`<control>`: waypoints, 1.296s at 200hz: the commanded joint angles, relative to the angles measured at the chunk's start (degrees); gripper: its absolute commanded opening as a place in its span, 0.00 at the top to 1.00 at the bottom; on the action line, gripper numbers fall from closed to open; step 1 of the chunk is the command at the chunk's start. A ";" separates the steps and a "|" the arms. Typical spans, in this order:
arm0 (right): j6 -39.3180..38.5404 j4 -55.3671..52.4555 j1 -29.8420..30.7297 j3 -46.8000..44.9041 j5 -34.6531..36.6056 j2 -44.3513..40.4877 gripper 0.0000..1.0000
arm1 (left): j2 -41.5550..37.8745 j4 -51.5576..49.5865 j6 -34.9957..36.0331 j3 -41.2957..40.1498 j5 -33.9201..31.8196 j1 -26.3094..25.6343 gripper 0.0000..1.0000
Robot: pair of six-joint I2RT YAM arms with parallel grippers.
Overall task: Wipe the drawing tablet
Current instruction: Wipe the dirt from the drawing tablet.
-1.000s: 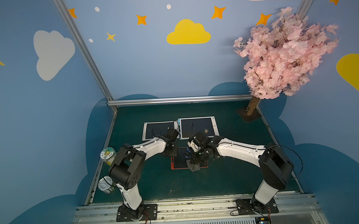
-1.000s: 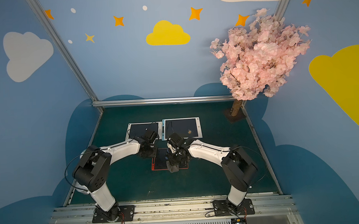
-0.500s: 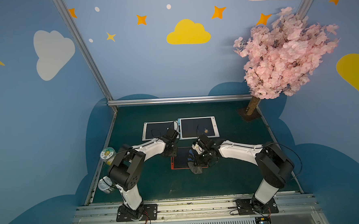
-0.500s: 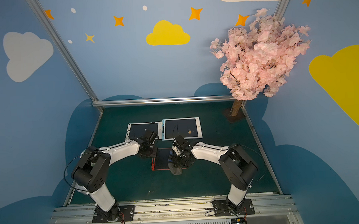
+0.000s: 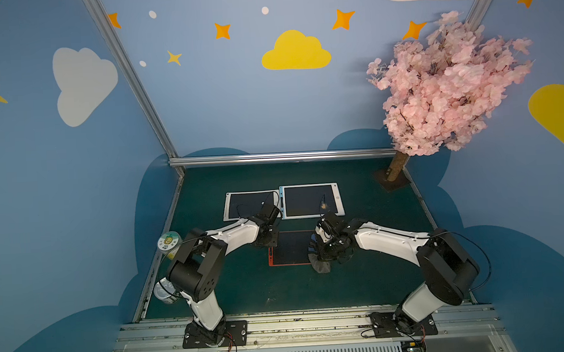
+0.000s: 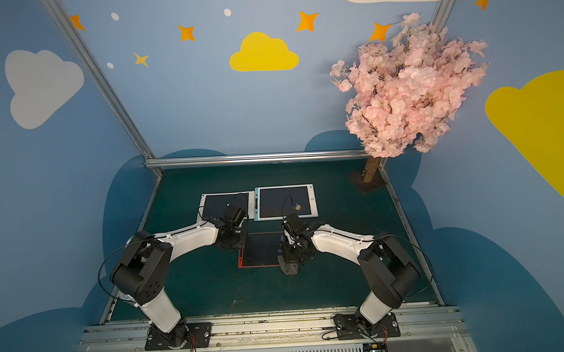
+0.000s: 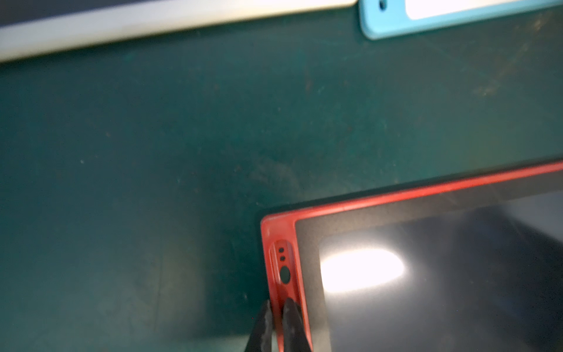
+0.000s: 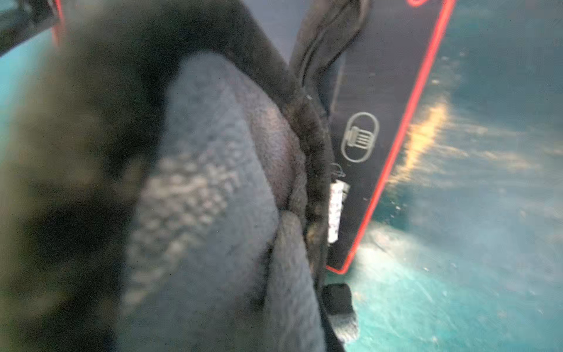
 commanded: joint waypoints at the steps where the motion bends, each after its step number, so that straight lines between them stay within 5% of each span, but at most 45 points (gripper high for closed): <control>1: 1.50 -5.50 -0.35 0.96 5.81 2.27 1.00 | -0.86 -2.18 -0.33 -1.46 1.73 -0.23 0.89; 57: 2.74 -3.60 9.85 16.09 -1.28 15.41 1.00 | -0.51 -1.48 -0.82 -1.55 2.72 -0.50 0.89; 93: 6.55 2.51 12.20 17.41 -7.99 20.48 1.00 | -0.36 -1.38 -1.14 -1.81 2.81 -0.59 0.89; 169: 2.28 1.27 -8.51 0.37 -7.34 6.35 1.00 | -0.53 -1.01 -0.65 -2.08 3.31 -0.59 0.89; 259: -0.11 -4.79 -11.28 10.12 -3.38 8.64 1.00 | -1.50 -1.80 -0.25 -2.87 3.00 -0.67 0.89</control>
